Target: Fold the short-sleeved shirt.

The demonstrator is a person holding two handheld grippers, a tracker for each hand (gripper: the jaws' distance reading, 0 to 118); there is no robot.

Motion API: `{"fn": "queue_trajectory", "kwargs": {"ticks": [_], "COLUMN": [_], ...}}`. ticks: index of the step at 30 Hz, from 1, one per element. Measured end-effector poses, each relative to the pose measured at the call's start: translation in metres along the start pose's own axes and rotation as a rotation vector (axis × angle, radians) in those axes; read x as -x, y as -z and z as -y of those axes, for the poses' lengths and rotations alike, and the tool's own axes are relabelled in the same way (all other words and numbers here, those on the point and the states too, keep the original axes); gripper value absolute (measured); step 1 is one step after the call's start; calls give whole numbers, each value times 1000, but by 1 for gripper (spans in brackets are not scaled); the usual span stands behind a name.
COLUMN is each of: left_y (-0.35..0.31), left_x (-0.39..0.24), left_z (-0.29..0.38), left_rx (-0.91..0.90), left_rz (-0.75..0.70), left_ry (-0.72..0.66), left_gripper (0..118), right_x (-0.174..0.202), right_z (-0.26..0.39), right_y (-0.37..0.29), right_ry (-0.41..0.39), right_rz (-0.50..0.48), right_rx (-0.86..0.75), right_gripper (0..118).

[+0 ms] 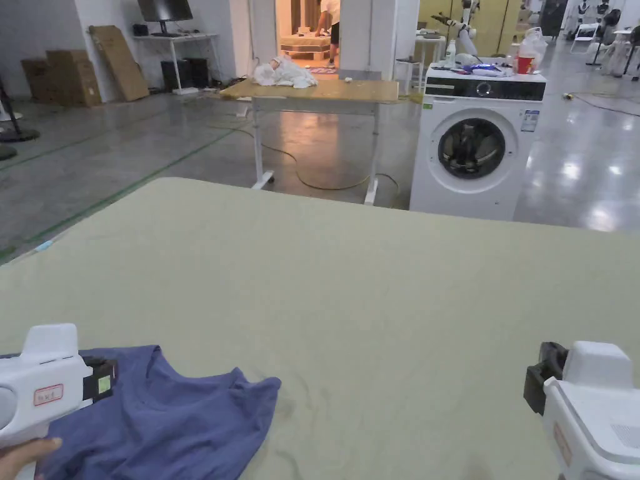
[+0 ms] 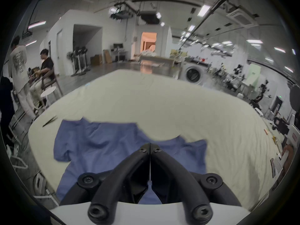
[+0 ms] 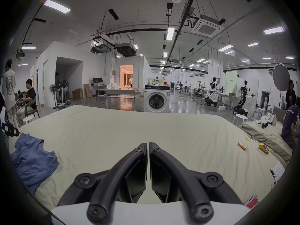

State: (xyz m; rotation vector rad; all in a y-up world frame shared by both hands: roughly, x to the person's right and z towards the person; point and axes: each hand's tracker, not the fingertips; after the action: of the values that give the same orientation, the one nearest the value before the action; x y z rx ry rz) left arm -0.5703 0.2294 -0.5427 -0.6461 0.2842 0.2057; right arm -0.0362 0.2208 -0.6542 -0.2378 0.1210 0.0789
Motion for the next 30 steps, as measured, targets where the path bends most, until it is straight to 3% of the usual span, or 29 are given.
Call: {"fn": "queue_trajectory", "kwargs": {"ticks": [3, 5, 7, 10, 12, 15, 16, 19, 20, 23, 26, 30], "left_y": [18, 33, 48, 64, 74, 72, 71, 67, 66, 68, 66, 47], "left_x": [23, 33, 34, 30, 27, 1, 1, -14, -8, -10, 1, 5], "left_z": [10, 20, 33, 51, 62, 68, 66, 64, 64, 68, 64, 59], "left_rx": [143, 227, 286, 344, 374, 322, 315, 301, 295, 300, 276, 154], "left_rz": [2, 4, -20, 17, 7, -64, -51, -56, -78, -80, -73, -75], "left_ry": [-51, -90, -90, -108, -73, 151, 174, 194, 219, 230, 145, 111], "left_gripper": [28, 63, 87, 87, 87, 78, 67, 13, 0, 0, 0, 0], "right_x": [7, 11, 13, 14, 16, 15, 15, 14, 14, 13, 13, 13], "right_z": [3, 6, 8, 11, 12, 14, 14, 13, 13, 14, 15, 13], "right_y": [1, 3, 6, 6, 6, 6, 6, 6, 6, 6, 6, 5], "right_ry": [-14, -28, -30, -15, -35, -64, -68, -72, -69, -68, -74, -97], "right_rz": [-16, -21, -14, -15, -8, -10, -11, -6, -6, -5, -5, -11], "right_rx": [13, 21, 34, 42, 49, 51, 52, 50, 49, 51, 53, 47], "right_gripper": [2, 2, 2, 2, 2, 2, 2, 2, 2, 2, 2, 2]}}
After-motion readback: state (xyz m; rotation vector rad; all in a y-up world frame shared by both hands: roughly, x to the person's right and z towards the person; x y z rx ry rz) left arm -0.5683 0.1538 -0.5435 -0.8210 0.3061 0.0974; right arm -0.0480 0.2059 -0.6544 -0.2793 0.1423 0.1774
